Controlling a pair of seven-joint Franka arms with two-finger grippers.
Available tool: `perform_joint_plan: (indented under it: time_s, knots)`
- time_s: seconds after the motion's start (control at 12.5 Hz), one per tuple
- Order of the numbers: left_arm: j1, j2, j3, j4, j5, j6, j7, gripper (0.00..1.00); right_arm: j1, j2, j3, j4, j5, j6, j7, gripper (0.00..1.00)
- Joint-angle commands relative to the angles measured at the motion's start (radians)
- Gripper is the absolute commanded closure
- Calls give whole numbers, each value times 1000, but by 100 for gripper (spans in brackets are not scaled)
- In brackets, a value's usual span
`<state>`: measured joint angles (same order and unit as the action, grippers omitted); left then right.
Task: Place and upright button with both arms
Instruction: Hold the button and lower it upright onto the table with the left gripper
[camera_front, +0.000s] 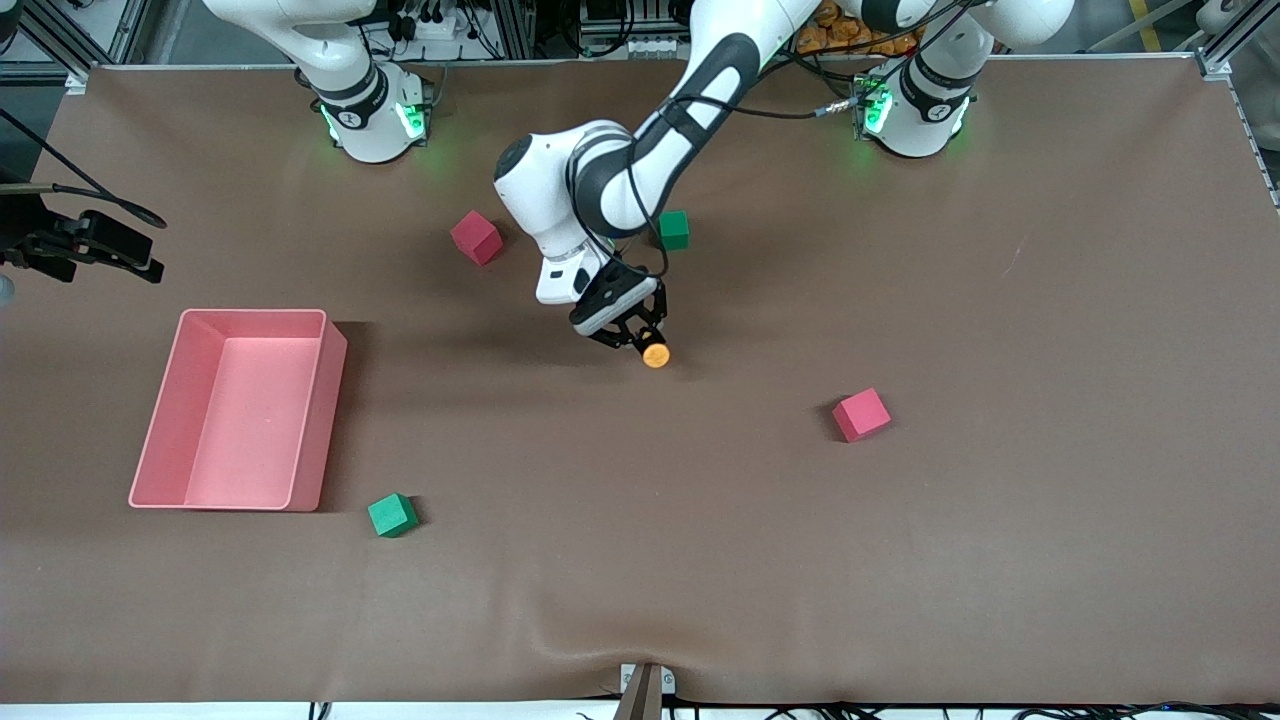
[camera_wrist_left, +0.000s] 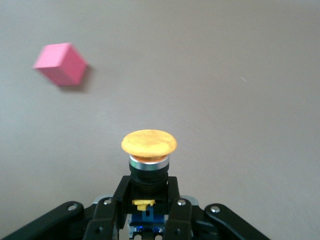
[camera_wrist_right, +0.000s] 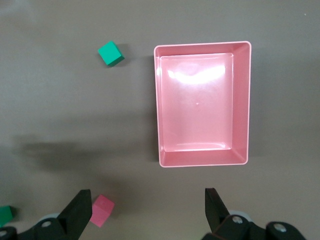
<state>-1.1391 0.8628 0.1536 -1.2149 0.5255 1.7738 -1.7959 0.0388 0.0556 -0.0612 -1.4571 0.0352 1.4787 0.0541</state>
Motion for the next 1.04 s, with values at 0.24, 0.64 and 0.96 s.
perform_joint_plan:
  time_s: [0.24,0.64,0.96]
  knots:
    - [-100,53,18,-14,261,-138,-410,100,9,-3,8,20,5,-9,64,0]
    - [-172,186,18,-28,349,-198,-519,100,16,6,8,20,17,-5,64,0]
    - [-183,220,17,-26,396,-198,-524,100,16,9,6,20,17,-5,64,0]
